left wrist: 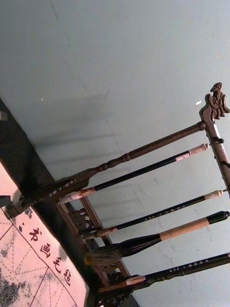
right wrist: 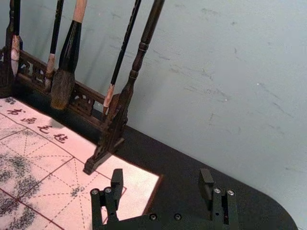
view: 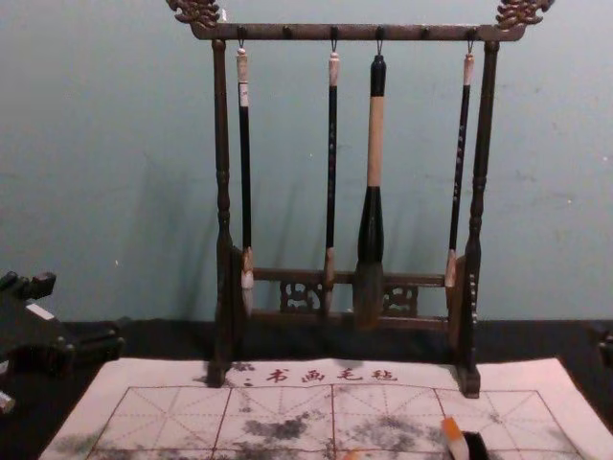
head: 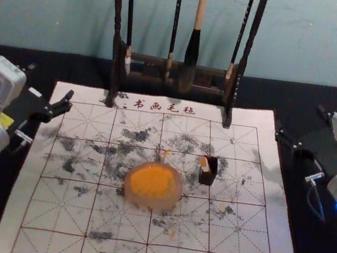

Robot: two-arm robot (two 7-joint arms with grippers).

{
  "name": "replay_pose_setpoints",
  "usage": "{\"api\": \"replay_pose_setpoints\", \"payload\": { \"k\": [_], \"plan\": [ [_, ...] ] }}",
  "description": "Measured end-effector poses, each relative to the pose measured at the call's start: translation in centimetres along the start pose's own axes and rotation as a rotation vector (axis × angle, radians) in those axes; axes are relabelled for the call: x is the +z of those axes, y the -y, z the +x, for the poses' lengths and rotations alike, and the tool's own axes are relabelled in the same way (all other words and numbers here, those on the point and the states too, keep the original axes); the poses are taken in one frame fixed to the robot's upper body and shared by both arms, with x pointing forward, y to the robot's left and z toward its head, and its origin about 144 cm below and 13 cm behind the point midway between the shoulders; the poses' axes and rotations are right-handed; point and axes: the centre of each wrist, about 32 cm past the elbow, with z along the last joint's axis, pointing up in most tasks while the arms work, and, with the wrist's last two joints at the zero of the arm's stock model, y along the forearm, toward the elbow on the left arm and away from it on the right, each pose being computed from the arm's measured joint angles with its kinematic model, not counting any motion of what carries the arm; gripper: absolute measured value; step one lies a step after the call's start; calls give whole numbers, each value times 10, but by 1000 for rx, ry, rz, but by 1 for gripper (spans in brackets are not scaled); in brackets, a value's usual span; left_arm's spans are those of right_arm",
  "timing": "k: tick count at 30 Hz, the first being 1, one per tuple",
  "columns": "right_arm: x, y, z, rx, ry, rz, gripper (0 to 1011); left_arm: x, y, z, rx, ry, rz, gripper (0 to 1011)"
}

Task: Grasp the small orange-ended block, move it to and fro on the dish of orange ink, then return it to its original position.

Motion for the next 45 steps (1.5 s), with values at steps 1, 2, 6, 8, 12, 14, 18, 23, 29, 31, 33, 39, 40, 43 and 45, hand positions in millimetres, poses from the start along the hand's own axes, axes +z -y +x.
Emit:
{"api": "replay_pose_setpoints", "payload": {
  "k": [1,2,6,8,12,14,18,23,29,31,33,39,40,43,45],
  "plan": [
    [0,1,0,3,-4,1,1000,0,0,0,0,0,0,1001],
    [0,1,0,6,-7,3,1000,0,0,0,0,0,0,1001],
    [1,6,1,30,-22,10,1000,0,0,0,0,0,0,1001],
    [2,10,0,47,-30,13,1000,0,0,0,0,0,0,1001],
    [3,19,-3,82,-44,14,1000,0,0,0,0,0,0,1001],
    [3,24,-5,98,-49,13,1000,0,0,0,0,0,0,1001],
    [3,36,-16,147,-56,12,1000,0,0,0,0,0,0,1001],
    [2,46,-27,194,-35,12,1000,0,0,0,0,0,0,1001],
    [1,57,-41,245,19,29,1000,0,0,0,0,0,0,1001],
    [0,60,-46,261,39,38,1000,0,0,0,0,0,0,1001],
    [-1,62,-51,277,61,48,1000,0,0,0,0,0,0,1001],
    [-2,65,-63,304,102,75,1000,0,0,0,0,0,0,1001],
    [-3,65,-66,310,110,79,1000,0,0,0,0,0,0,1001],
    [-5,64,-74,316,119,83,1000,0,0,0,0,0,0,1001],
    [-5,62,-79,318,125,89,1000,0,0,0,0,0,0,1001]
  ]
}}
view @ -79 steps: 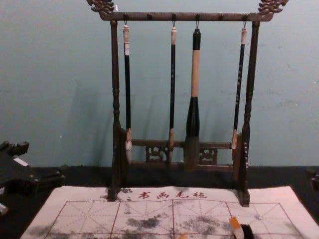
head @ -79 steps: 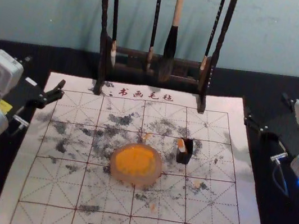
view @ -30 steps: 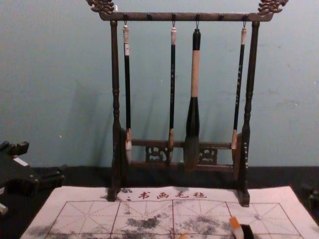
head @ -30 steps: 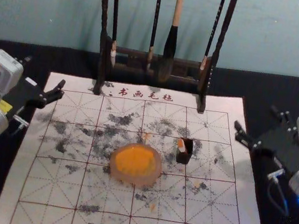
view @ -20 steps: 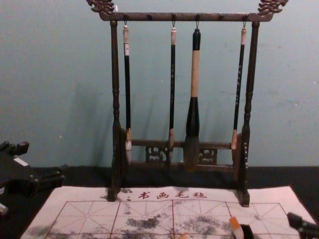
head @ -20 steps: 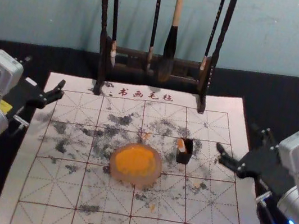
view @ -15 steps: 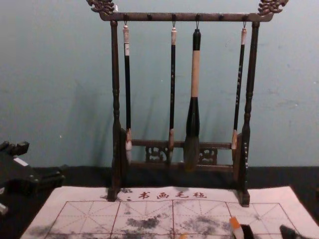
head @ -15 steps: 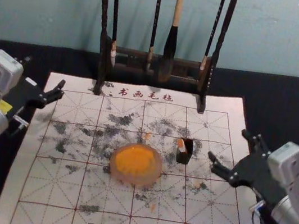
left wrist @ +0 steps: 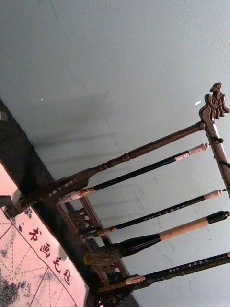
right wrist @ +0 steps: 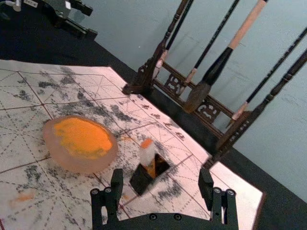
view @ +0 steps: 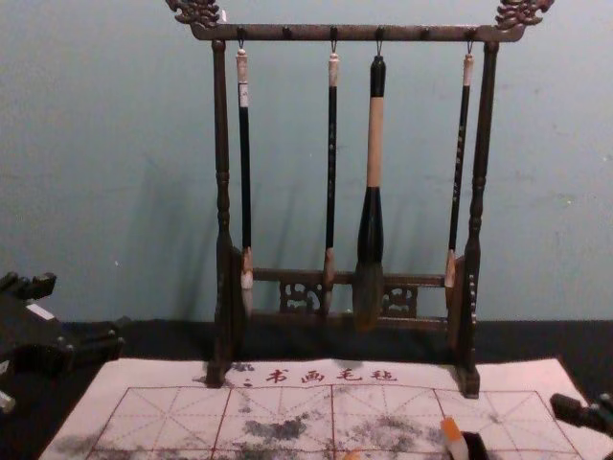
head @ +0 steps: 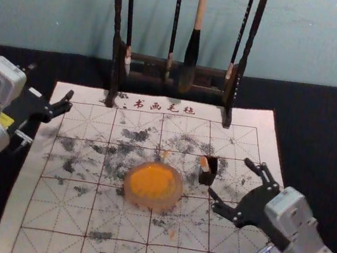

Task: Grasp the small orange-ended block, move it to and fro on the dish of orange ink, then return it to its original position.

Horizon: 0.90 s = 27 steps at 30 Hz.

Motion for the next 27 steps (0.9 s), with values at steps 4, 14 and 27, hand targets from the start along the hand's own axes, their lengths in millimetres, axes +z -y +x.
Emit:
{"api": "replay_pose_setpoints", "payload": {
  "k": [4,14,27],
  "plan": [
    [0,-6,-5,-5,8,4,1000,0,0,0,0,0,0,1001],
    [2,-30,-15,-30,11,-16,1000,0,0,0,0,0,0,1001],
    [8,-58,-19,-63,-26,-30,1000,0,0,0,0,0,0,1001]
  ]
}}
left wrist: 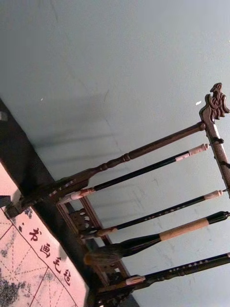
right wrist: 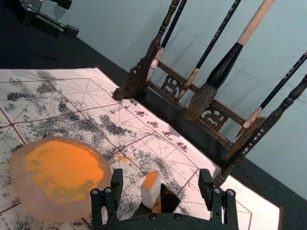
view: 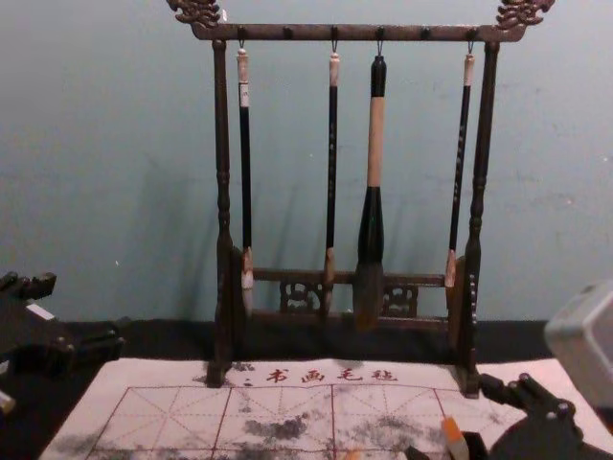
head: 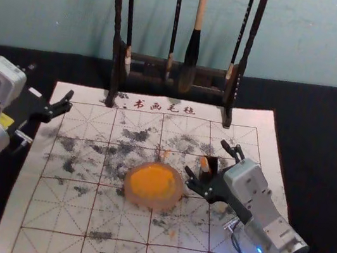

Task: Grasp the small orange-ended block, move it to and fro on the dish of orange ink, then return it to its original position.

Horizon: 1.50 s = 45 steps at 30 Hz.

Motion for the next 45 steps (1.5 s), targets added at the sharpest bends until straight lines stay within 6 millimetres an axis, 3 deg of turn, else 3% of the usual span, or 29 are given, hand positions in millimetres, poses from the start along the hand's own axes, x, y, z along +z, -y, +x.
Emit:
{"api": "replay_pose_setpoints", "payload": {
  "k": [45],
  "plan": [
    [2,4,-2,8,-9,-15,977,0,0,0,0,0,0,1001]
  ]
}}
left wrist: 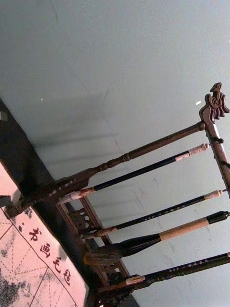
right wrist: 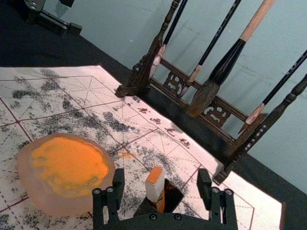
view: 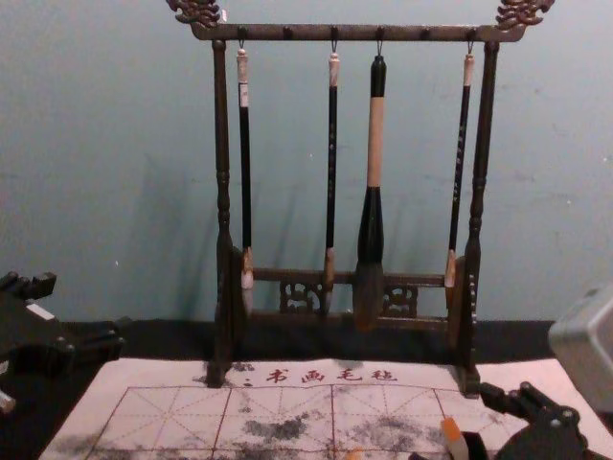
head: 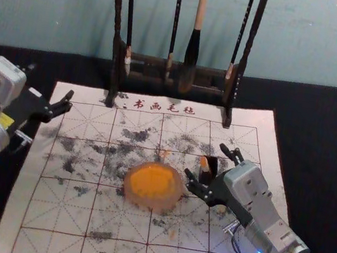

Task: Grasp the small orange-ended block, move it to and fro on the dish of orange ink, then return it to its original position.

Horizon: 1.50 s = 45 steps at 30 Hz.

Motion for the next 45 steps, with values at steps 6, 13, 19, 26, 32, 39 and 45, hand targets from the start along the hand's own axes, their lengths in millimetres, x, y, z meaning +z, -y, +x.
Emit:
{"api": "replay_pose_setpoints", "payload": {
  "k": [6,13,19,26,32,39,45],
  "plan": [
    [0,0,0,0,-1,0,861,0,0,0,0,0,0,1001],
    [0,0,0,0,-1,-1,626,0,0,0,0,0,0,1001],
    [0,0,0,-1,-1,0,421,0,0,0,0,0,0,1001],
    [0,0,0,-1,-2,0,203,0,0,0,0,0,0,1001],
    [0,0,0,-1,-3,0,126,0,0,0,0,0,0,1001],
    [0,0,0,-1,-3,0,126,0,0,0,0,0,0,1001],
    [0,0,0,-1,-3,0,126,0,0,0,0,0,0,1001]
  ]
}}
